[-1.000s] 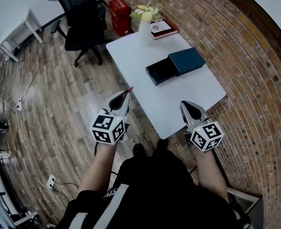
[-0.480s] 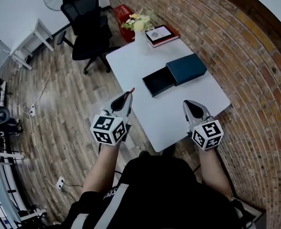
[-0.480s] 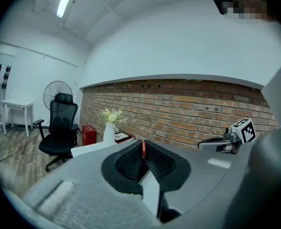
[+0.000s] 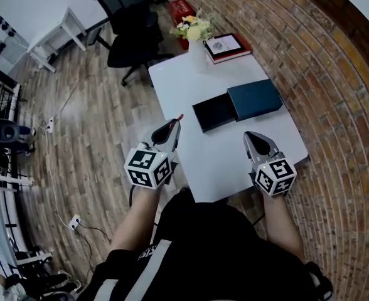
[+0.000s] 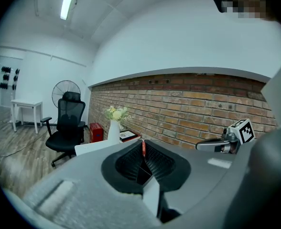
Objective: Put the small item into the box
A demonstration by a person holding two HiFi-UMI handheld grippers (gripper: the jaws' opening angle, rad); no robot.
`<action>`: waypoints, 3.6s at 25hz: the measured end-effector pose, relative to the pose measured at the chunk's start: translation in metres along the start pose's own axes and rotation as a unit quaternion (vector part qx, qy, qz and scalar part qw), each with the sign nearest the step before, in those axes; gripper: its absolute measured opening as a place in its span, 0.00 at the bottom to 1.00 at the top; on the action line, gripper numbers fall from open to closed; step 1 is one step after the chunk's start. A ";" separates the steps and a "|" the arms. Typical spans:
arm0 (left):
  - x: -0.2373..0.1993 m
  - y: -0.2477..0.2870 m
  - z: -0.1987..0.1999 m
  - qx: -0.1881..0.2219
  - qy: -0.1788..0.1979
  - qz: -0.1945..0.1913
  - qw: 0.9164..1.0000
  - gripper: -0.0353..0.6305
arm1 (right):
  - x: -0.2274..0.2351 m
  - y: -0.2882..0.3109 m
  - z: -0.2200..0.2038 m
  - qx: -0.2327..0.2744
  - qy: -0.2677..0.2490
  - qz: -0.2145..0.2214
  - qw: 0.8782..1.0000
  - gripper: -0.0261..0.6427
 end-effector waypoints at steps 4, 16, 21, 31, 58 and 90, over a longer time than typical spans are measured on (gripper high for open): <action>-0.017 0.003 -0.001 0.000 -0.005 0.003 1.000 0.08 | -0.002 0.019 0.005 -0.002 -0.001 0.006 1.000 0.04; -0.084 0.030 -0.006 -0.017 -0.027 -0.055 0.998 0.08 | -0.033 0.070 0.017 -0.030 0.003 -0.030 0.999 0.04; -0.094 0.046 -0.008 -0.026 -0.025 -0.088 0.995 0.08 | -0.035 0.077 0.019 -0.031 0.017 -0.049 0.998 0.04; -0.073 0.084 -0.021 -0.070 -0.029 -0.095 0.993 0.08 | -0.006 0.072 0.005 -0.038 0.036 -0.046 0.998 0.04; -0.042 0.217 -0.115 -0.236 -0.028 -0.145 0.961 0.08 | 0.053 0.083 -0.052 -0.088 0.111 -0.063 0.988 0.04; -0.039 0.271 -0.168 -0.391 0.040 -0.168 0.904 0.11 | 0.061 0.072 -0.064 -0.088 0.159 -0.072 0.981 0.04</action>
Point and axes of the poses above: the fingertips, and each gripper's own axes: y forward along the fingers, x to its right, z out of its top, the point moved 8 cm from there along -y, backward along the fingers, and after that the axes turned 2 degrees about -z, right-handed, at the moved point
